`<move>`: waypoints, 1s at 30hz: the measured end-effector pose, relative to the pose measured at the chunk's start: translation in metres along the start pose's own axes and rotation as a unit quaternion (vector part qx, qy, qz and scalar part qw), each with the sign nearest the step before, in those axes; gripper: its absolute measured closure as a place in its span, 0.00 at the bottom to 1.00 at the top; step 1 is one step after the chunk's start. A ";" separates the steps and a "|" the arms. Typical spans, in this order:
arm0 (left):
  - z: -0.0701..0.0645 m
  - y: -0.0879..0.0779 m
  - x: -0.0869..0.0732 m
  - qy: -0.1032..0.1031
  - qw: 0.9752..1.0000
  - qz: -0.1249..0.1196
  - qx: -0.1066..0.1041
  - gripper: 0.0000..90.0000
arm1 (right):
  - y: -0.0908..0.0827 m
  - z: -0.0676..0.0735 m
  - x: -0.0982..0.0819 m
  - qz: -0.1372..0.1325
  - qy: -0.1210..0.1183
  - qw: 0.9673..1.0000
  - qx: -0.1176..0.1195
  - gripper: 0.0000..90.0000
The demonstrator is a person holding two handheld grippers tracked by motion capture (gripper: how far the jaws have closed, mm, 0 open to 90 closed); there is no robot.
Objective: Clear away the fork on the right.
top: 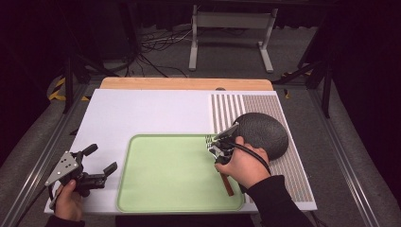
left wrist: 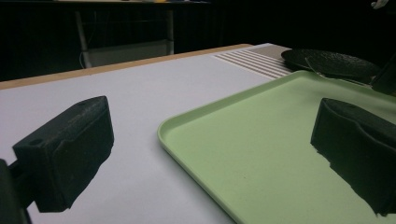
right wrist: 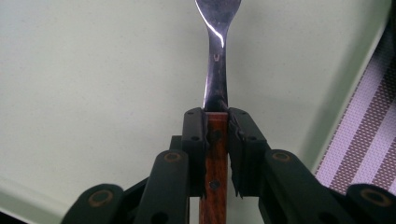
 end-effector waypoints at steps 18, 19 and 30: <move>0.000 0.000 -0.001 0.001 1.000 0.005 -0.002 0.00 | 0.014 -0.002 -0.005 0.030 0.003 0.999 -0.011 0.87; 0.000 0.000 -0.001 0.000 1.000 0.004 -0.001 0.00 | 0.014 -0.002 -0.005 0.031 0.003 0.999 -0.011 0.87; 0.000 0.000 -0.001 0.001 1.000 0.004 -0.001 0.00 | 0.014 -0.002 -0.003 0.022 -0.004 1.000 0.004 0.76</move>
Point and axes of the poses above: each handheld gripper's, and its own axes: y roughly forward along the jaws, x roughly out of its top, z roughly to its left, the point moved 7 cm from there along y, roughly forward along the jaws, and after that the axes turned 2 degrees about z, right-handed, at the moved point
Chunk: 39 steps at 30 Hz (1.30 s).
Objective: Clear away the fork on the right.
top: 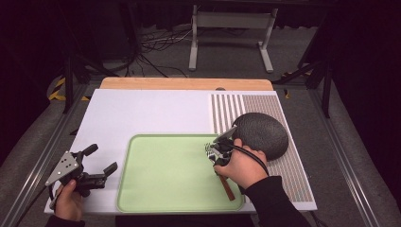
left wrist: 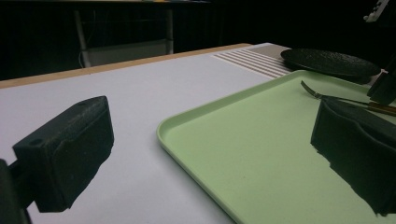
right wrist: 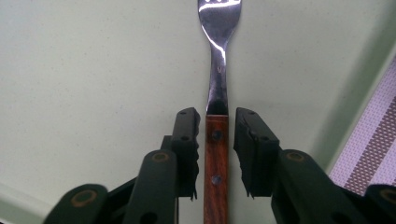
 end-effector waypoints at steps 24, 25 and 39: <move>0.000 0.000 0.000 -0.001 1.000 -0.001 -0.001 0.00 | -0.015 0.009 0.043 -0.208 -0.144 0.965 0.063 0.34; 0.000 0.000 0.000 -0.001 1.000 -0.001 -0.001 0.00 | -0.015 0.009 0.045 -0.211 -0.150 0.964 0.064 0.35; 0.000 0.000 0.001 -0.001 1.000 -0.003 -0.002 0.00 | 0.004 0.014 0.060 -0.211 -0.174 0.958 0.082 0.69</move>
Point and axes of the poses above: each handheld gripper's, and its own axes: y roughly forward along the jaws, x roughly out of its top, z roughly to its left, the point moved 7 cm from there along y, roughly forward along the jaws, and after that the axes turned 2 degrees about z, right-handed, at the moved point
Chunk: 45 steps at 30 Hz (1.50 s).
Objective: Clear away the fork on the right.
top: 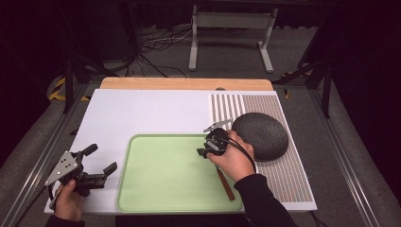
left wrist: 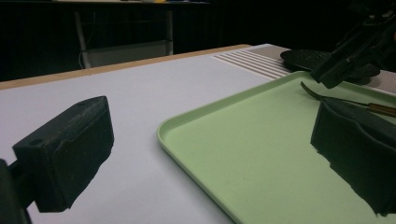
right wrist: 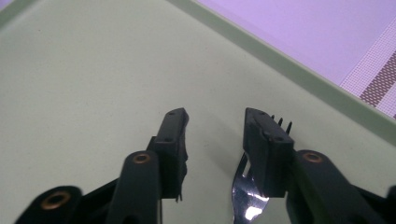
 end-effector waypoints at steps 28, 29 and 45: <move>0.000 0.000 0.000 0.001 1.000 0.002 -0.002 0.00 | 0.025 -0.011 -0.005 0.026 -0.038 0.999 0.000 1.00; 0.000 0.000 0.000 0.001 1.000 0.002 -0.002 0.00 | 0.025 -0.011 -0.005 0.026 -0.038 0.999 0.000 1.00; 0.000 0.000 0.000 0.000 1.000 0.000 -0.002 0.00 | 0.024 -0.023 -0.008 0.032 -0.040 0.999 -0.018 1.00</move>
Point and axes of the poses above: each handheld gripper's, and its own axes: y roughly forward along the jaws, x roughly out of its top, z roughly to its left, the point moved 7 cm from there along y, roughly forward along the jaws, and after that the axes turned 2 degrees about z, right-handed, at the moved point
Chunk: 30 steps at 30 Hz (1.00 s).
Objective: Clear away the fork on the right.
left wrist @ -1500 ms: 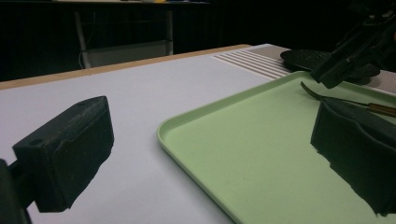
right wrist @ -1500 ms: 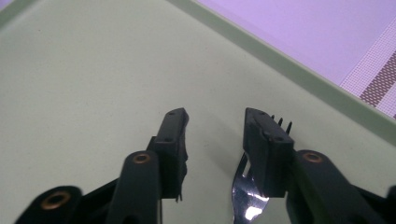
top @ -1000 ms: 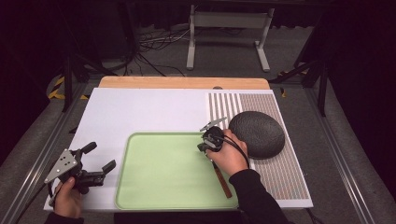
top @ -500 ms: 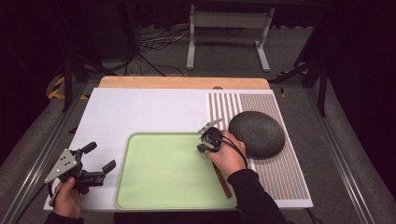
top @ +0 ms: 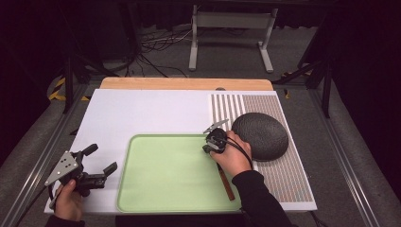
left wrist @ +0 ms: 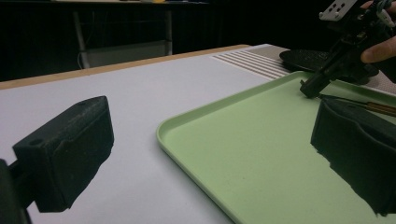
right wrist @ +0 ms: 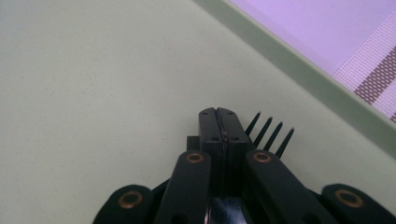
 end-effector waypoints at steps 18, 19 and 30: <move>0.000 0.000 0.000 0.000 1.000 0.000 -0.001 0.00 | -0.005 -0.017 -0.006 0.001 0.015 1.000 -0.023 1.00; 0.000 0.000 0.000 0.000 1.000 0.000 -0.001 0.00 | -0.005 -0.017 -0.006 0.001 0.015 1.000 -0.023 1.00; 0.000 0.000 0.000 0.000 1.000 -0.001 0.000 0.00 | -0.010 -0.027 -0.012 0.003 0.023 0.999 -0.040 1.00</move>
Point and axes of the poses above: each handheld gripper's, and its own axes: y roughly forward along the jaws, x roughly out of its top, z roughly to its left, the point moved 7 cm from there along y, roughly forward along the jaws, and after that the axes turned 2 degrees about z, right-handed, at the moved point
